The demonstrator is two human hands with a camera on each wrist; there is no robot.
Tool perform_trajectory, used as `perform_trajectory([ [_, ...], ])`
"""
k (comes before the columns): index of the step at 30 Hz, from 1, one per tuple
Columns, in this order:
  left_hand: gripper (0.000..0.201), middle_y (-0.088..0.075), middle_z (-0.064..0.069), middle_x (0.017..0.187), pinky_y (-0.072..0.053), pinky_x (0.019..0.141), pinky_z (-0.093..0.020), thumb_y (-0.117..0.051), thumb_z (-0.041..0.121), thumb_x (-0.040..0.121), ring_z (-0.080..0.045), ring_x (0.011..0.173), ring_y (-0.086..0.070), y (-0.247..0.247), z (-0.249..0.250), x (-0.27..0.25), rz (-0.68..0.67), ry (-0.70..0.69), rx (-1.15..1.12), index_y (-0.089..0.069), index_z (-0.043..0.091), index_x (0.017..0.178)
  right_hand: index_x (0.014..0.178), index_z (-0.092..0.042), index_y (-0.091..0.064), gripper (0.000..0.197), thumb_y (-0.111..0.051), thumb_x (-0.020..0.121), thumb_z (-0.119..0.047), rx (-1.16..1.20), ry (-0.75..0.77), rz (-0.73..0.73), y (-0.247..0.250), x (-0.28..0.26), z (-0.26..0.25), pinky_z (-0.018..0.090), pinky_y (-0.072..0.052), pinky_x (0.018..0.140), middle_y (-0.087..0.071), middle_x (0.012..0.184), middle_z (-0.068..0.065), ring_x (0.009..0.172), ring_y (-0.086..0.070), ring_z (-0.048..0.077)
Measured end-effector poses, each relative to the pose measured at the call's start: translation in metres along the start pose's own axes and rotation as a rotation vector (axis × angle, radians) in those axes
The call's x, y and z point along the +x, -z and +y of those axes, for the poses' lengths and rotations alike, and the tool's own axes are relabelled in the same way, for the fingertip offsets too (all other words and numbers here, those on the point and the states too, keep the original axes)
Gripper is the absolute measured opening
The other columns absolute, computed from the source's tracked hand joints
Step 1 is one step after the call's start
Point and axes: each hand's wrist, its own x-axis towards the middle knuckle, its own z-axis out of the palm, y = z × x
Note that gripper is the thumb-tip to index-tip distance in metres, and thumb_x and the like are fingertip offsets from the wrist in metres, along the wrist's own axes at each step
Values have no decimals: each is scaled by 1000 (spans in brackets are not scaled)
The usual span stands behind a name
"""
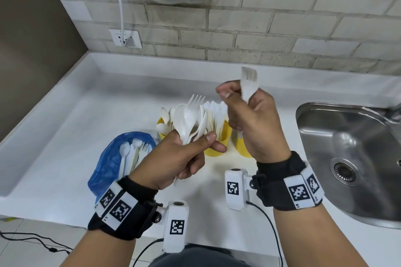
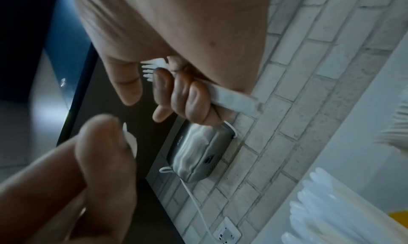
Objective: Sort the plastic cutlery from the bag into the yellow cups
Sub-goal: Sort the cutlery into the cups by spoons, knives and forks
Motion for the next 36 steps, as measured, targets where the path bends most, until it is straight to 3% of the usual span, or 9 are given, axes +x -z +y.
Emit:
perform_trajectory([
  [3,52,-40,-6,45,-22,42,-23,-65,63,82,-15,35,-27,0,1,1,-28,23,43,-80,15,94,92,-11,-75,6,-74,92,-17,-112,50,-96,-4,-2,-1,31,-41,62,-43,63,23,58,-38,33],
  [7,44,-41,-8,47,-22,43,-25,-68,56,89,-15,36,-29,1,1,0,-36,41,55,-80,14,96,85,-7,-75,7,-75,92,-6,-149,68,-81,-3,-2,1,32,-43,63,-47,56,-3,58,-44,19],
  [12,40,-41,-9,48,-24,42,-21,-65,53,86,-16,37,-29,1,3,0,-30,35,86,-80,17,97,86,-9,-72,9,-72,94,-4,-107,138,-53,-5,-4,6,27,-44,62,-56,66,24,61,-51,20],
  [16,35,-41,-8,47,-25,41,-20,-66,47,89,-16,37,-30,2,3,-2,-40,22,121,-79,14,91,92,-14,-68,7,-66,98,-16,-92,195,70,-4,1,10,27,-38,60,-54,64,-5,54,-44,9],
  [20,37,-40,-7,45,-26,41,-20,-65,47,90,-15,36,-30,0,3,-4,-42,29,149,-77,13,85,90,-16,-64,7,-64,96,-17,-11,102,104,0,3,10,26,-34,53,-45,54,-11,45,-37,10],
  [25,32,-47,7,40,-26,39,-21,-62,35,98,-11,35,-31,-4,9,-6,-93,37,202,-72,7,86,97,-9,-63,14,-70,93,-20,211,-166,-121,-6,-6,9,28,-20,46,-40,49,-7,39,-32,12],
  [29,20,-63,9,50,-27,36,-18,-58,23,102,-6,33,-34,-6,12,-7,-136,28,214,-64,5,95,92,-3,-67,15,-65,95,-18,255,-280,-205,-13,-12,4,19,-42,42,-61,60,3,45,-58,14],
  [34,35,-46,2,40,-26,39,-19,-65,35,96,-13,35,-30,-4,7,-7,-109,62,200,-73,2,88,80,-10,-59,29,-52,106,-21,301,-273,-109,-13,-7,3,24,-23,45,-37,56,5,42,-32,11],
  [36,36,-42,-3,41,-27,40,-19,-65,42,93,-17,37,-29,-3,7,-8,-125,60,199,-76,8,85,78,-11,-56,31,-49,107,-23,447,-279,-58,-11,-2,4,25,-28,45,-41,63,4,45,-32,13],
])
